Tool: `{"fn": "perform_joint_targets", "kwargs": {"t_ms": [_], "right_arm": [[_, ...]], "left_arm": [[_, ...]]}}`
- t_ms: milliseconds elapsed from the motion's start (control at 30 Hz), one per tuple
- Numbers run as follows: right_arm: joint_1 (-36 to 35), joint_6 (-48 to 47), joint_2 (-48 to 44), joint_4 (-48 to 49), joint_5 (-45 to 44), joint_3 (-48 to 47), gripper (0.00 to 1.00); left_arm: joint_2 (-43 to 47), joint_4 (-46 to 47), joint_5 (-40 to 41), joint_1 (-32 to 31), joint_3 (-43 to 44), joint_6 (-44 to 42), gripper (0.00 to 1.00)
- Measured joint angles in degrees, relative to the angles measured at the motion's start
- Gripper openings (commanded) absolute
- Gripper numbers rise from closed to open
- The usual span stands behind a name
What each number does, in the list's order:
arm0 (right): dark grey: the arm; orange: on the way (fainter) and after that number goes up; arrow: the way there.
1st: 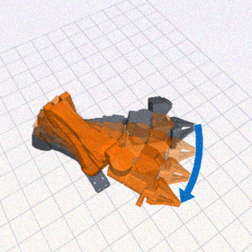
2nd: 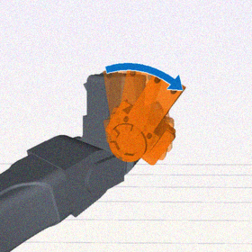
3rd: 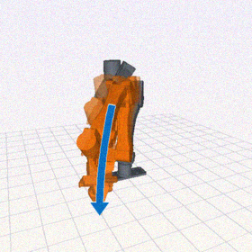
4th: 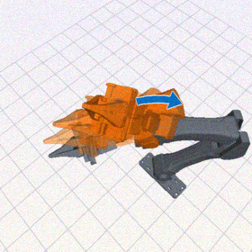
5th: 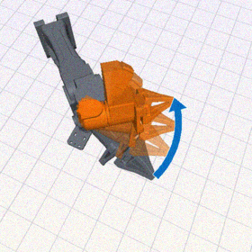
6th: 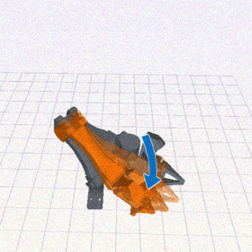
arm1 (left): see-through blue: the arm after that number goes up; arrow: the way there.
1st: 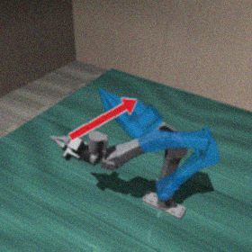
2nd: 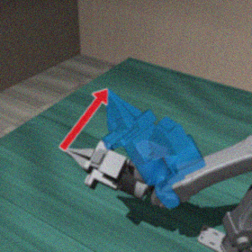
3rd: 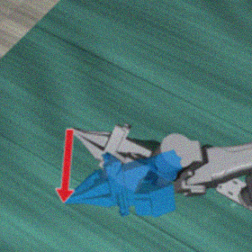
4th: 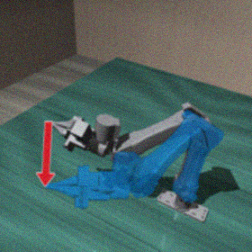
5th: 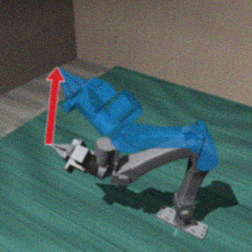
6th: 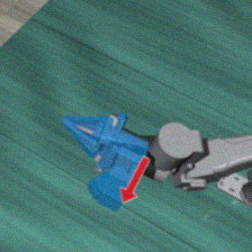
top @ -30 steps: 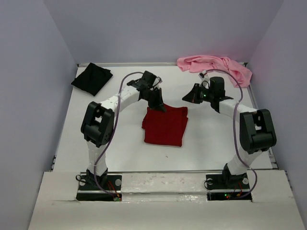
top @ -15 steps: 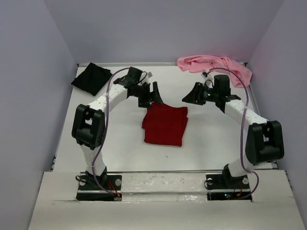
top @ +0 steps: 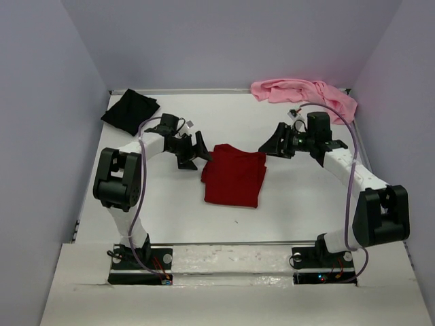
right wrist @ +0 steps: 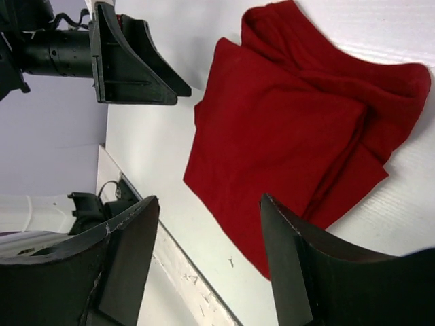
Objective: Fold and stack the t-shirts
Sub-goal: Neatly place the folded tshirt to the corner
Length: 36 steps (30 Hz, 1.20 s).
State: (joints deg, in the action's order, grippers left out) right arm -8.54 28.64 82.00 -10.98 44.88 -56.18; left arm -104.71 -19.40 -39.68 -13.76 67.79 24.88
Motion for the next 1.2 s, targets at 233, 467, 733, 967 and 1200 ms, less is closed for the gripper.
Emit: {"fn": "perform_joint_targets", "kwargs": {"t_ms": [233,467,733,967,1200], "right_arm": [[0.00,-0.87,-3.74,-5.49,-0.26,1.66,0.70],[0.02,-5.84,-10.86,-13.14,-7.13,1.55,0.73],[0.22,-8.81,-14.75,-17.53,-10.51,1.44,0.73],[0.22,-8.98,-16.74,-18.60,-11.30,1.49,0.74],[0.22,-8.98,-16.83,-18.67,-11.54,1.51,0.74]], "left_arm": [[-0.37,1.55,-0.42,-0.02,-1.73,-1.90,0.95],[-2.25,3.58,0.68,-0.02,-2.32,-3.21,0.95],[-3.74,6.12,0.39,-0.17,-2.21,-2.32,0.95],[-6.99,8.26,0.70,-4.50,1.75,-0.37,0.95],[-10.78,10.69,1.40,-13.03,6.47,1.20,0.85]]}}
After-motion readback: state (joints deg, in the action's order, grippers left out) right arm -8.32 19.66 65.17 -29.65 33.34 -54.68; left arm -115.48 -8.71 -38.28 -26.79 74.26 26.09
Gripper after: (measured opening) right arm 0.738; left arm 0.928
